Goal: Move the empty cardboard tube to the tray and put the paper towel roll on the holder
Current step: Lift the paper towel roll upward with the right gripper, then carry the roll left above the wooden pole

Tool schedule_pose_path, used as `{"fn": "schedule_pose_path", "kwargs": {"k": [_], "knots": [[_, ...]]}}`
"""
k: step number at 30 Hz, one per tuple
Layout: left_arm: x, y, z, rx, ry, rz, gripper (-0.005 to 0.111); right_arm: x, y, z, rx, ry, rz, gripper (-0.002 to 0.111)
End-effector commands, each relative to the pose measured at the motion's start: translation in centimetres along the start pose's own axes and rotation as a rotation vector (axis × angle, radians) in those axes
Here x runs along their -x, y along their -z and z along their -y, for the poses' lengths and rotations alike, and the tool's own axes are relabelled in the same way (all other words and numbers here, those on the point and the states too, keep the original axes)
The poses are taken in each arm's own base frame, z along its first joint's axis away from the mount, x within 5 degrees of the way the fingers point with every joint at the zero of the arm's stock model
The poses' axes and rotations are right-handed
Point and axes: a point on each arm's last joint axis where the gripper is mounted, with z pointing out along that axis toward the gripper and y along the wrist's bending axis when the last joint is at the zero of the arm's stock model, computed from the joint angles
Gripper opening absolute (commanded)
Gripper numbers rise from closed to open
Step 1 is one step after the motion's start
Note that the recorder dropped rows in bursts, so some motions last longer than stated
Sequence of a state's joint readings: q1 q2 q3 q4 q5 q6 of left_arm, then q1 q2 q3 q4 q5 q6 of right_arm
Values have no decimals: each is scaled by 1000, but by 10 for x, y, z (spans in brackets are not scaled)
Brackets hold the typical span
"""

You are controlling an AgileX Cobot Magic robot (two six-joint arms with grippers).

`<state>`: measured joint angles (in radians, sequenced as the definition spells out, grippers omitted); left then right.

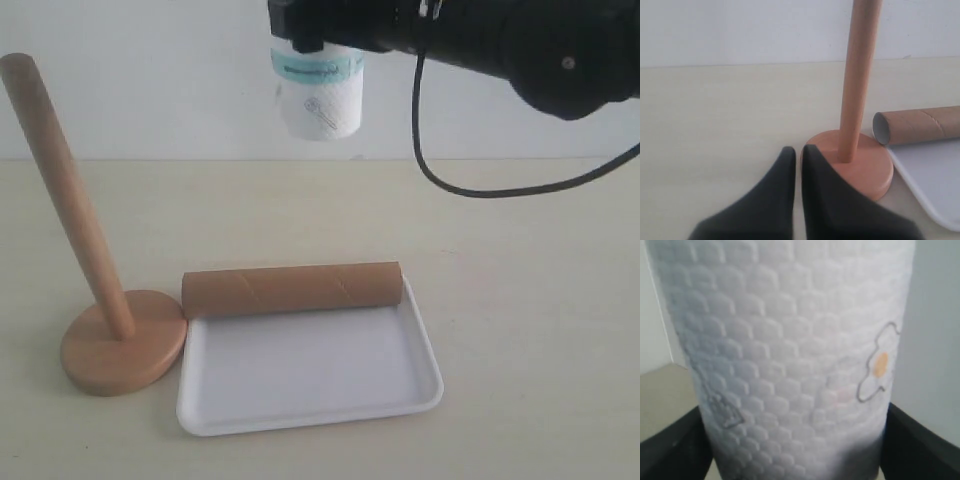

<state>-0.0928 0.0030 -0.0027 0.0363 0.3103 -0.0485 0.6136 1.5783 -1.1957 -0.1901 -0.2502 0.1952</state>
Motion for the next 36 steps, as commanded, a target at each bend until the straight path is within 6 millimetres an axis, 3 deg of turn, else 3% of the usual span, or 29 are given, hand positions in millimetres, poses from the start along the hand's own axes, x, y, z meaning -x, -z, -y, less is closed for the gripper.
{"fn": "schedule_pose_path", "kwargs": {"k": [1,7,11,16,28,36], "knots": [[-1,0,0,4,-10,1,4,45,32,-27,79,1,147,0],[-1,0,0,4,-10,1,4,84,69,-68,226,-17,341,0],[-1,0,0,4,-10,1,4,90,76,-89,299,2,415,0],[-1,0,0,4,-10,1,4,92,77,-92,324,-36,452,0],[-1,0,0,4,-10,1,4,66,48,-114,407,-88,509,0],[-1,0,0,4,-10,1,4,67,24,-121,429,-173,485,0]]}}
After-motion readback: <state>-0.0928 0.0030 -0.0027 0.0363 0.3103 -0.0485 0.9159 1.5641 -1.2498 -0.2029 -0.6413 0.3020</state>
